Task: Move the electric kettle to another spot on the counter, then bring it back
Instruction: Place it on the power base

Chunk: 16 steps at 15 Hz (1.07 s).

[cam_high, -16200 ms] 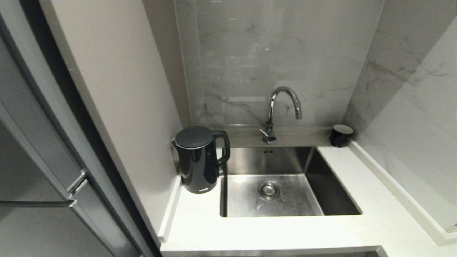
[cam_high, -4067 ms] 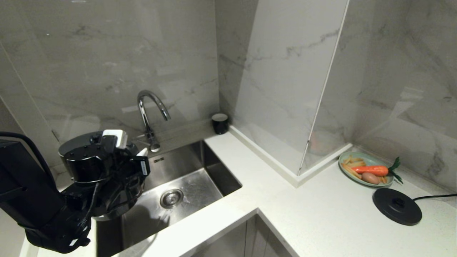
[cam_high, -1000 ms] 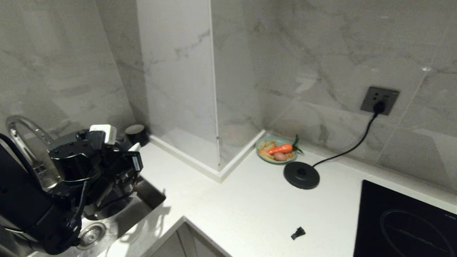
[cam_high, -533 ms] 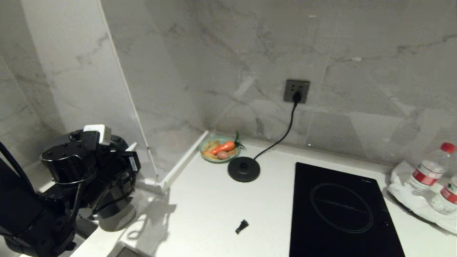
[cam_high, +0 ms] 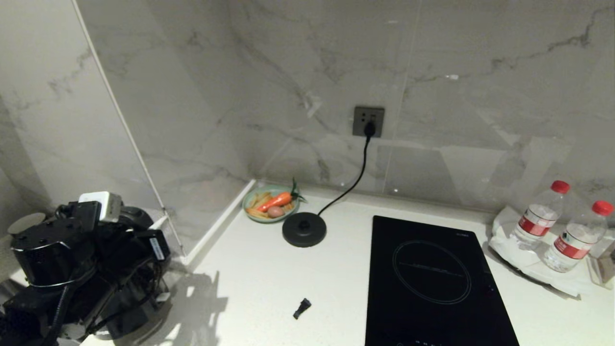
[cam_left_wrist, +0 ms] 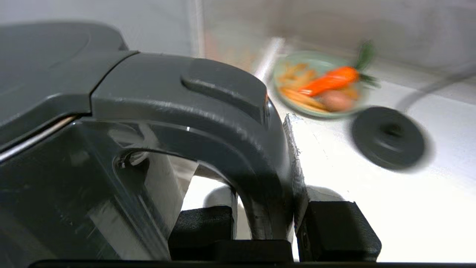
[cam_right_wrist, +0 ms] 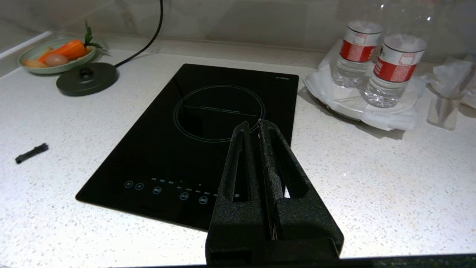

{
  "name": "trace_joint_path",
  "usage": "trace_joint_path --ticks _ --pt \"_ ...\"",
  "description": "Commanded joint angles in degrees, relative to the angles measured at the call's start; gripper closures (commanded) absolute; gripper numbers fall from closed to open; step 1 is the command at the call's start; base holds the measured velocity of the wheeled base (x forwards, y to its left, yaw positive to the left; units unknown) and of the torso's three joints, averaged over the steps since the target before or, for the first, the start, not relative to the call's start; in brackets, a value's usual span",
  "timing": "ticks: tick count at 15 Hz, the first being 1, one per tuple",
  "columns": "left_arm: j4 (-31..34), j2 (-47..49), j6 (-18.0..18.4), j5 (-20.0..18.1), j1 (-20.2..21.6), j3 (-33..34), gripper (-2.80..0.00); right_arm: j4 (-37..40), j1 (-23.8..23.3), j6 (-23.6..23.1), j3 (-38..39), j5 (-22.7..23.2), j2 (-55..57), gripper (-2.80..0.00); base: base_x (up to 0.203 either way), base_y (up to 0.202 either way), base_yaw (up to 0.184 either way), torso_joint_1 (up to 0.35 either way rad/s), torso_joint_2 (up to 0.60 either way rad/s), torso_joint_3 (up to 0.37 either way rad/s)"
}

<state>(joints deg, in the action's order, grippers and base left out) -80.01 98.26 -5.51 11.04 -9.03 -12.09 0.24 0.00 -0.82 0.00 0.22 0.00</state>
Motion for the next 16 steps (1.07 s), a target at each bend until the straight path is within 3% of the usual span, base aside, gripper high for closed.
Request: trace_joint_path --ticks 1,7,9,16 --pt "-0.5 -6.28 -0.24 -0.04 -1.14 3.33 0.0 0.02 0.0 -0.04 0.0 0.04 0.0 0.0 0.0 0.0 0.0 0.0 0.0 0.0" --pt "0.11 -13.36 -1.07 0.63 -14.97 11.79 0.0 0.02 0.0 0.03 0.0 0.04 0.0 0.0 0.0 0.0 0.0 0.0 0.0 0.0" --pt "0.11 -12.44 -2.95 0.67 -17.16 11.03 0.0 0.02 0.0 -0.06 0.0 0.04 0.0 0.0 0.0 0.0 0.0 0.0 0.0 0.0" --pt "0.11 -6.8 -2.93 1.61 -24.93 1.87 0.0 0.02 0.0 -0.06 0.0 0.04 0.0 0.0 0.0 0.0 0.0 0.0 0.0 0.0"
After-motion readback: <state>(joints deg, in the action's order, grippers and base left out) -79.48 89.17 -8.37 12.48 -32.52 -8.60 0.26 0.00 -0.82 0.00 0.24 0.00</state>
